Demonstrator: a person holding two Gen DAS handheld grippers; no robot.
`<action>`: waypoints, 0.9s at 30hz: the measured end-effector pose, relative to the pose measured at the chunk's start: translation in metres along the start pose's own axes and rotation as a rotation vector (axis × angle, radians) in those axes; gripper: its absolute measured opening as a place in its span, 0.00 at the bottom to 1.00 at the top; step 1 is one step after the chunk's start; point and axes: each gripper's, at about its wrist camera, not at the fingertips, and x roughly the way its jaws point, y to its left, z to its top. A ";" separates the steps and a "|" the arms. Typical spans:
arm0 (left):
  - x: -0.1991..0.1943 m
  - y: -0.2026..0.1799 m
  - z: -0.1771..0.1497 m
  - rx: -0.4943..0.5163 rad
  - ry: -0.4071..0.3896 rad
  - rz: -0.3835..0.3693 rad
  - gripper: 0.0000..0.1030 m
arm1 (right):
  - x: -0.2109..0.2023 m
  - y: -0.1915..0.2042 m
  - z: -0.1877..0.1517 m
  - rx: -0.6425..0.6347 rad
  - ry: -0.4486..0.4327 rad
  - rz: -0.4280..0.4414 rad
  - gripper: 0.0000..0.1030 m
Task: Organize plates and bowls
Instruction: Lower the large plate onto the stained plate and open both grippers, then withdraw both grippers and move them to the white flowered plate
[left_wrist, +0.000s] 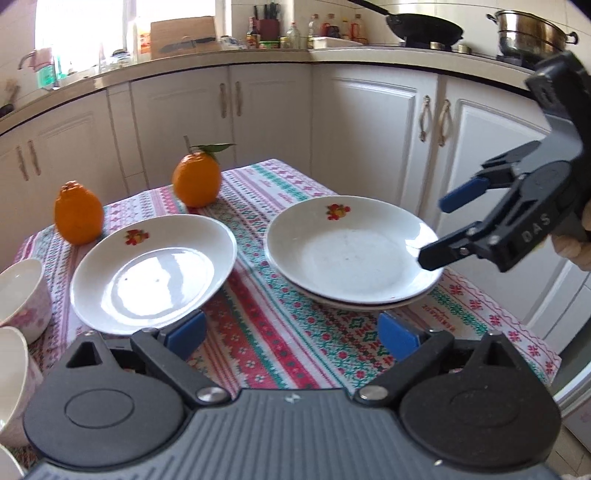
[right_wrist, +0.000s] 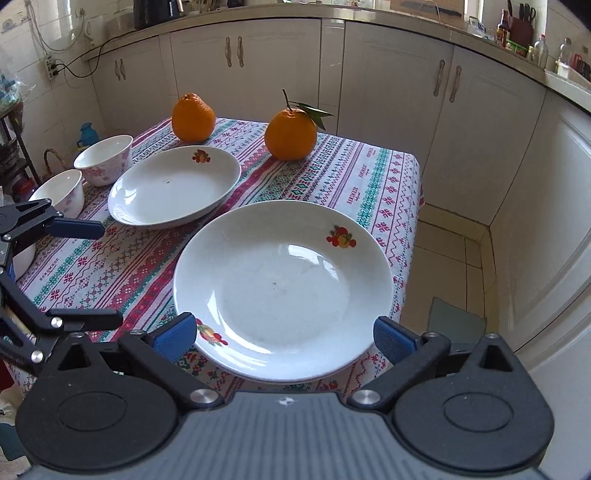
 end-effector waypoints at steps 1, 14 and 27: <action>0.000 0.004 -0.002 -0.017 0.008 0.032 0.96 | -0.002 0.004 0.000 -0.013 -0.003 -0.005 1.00; 0.016 0.045 -0.025 -0.204 0.102 0.267 0.96 | -0.005 0.042 0.015 -0.098 -0.042 0.022 1.00; 0.048 0.051 -0.025 -0.241 0.119 0.256 0.99 | 0.027 0.047 0.045 -0.151 -0.026 0.092 1.00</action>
